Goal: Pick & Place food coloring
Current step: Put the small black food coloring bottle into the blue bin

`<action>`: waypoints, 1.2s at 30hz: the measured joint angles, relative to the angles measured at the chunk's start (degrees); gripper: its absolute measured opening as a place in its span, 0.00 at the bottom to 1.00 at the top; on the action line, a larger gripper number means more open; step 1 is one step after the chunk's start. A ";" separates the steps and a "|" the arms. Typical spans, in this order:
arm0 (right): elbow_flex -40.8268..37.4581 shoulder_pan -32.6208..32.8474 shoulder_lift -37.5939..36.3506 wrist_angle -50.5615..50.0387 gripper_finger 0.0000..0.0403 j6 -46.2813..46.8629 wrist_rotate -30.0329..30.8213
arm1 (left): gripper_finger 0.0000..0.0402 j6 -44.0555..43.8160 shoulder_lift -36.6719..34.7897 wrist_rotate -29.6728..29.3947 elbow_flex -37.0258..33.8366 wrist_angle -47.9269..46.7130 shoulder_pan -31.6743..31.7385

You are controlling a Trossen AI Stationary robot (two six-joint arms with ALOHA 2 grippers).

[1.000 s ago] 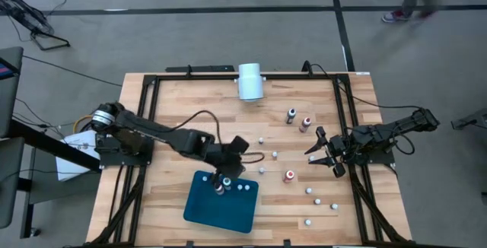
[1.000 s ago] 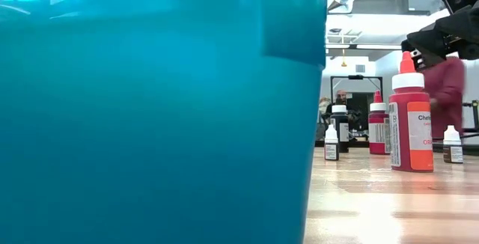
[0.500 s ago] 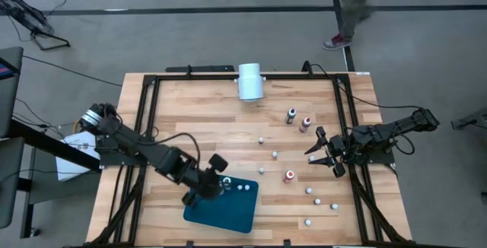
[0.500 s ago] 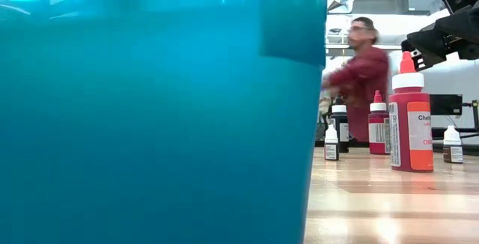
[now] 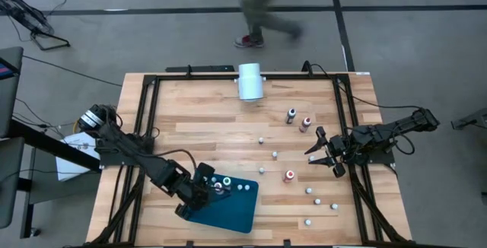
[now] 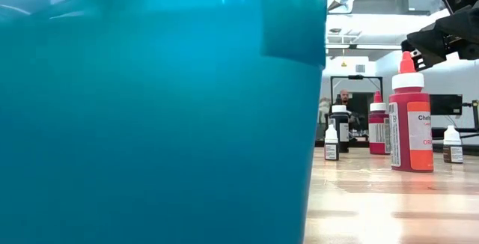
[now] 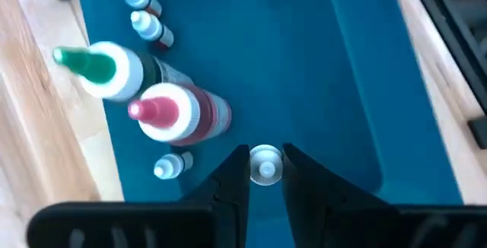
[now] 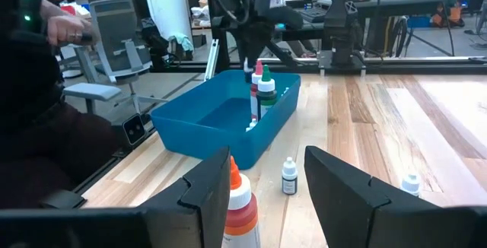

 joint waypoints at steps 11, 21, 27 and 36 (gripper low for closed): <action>0.00 0.00 0.00 0.00 0.39 0.01 0.02 | 0.13 -7.72 -4.78 -3.00 -16.44 16.66 1.58; 0.00 0.02 0.00 0.00 0.39 0.01 0.01 | 0.14 -9.71 -4.96 -3.43 -22.03 22.27 1.79; 0.00 0.02 0.00 0.00 0.39 0.01 0.00 | 0.16 -5.49 -4.96 -1.12 -22.03 22.32 1.79; 0.00 0.02 -0.01 0.00 0.39 0.01 0.00 | 0.24 -3.82 -4.96 0.39 -22.03 22.30 1.79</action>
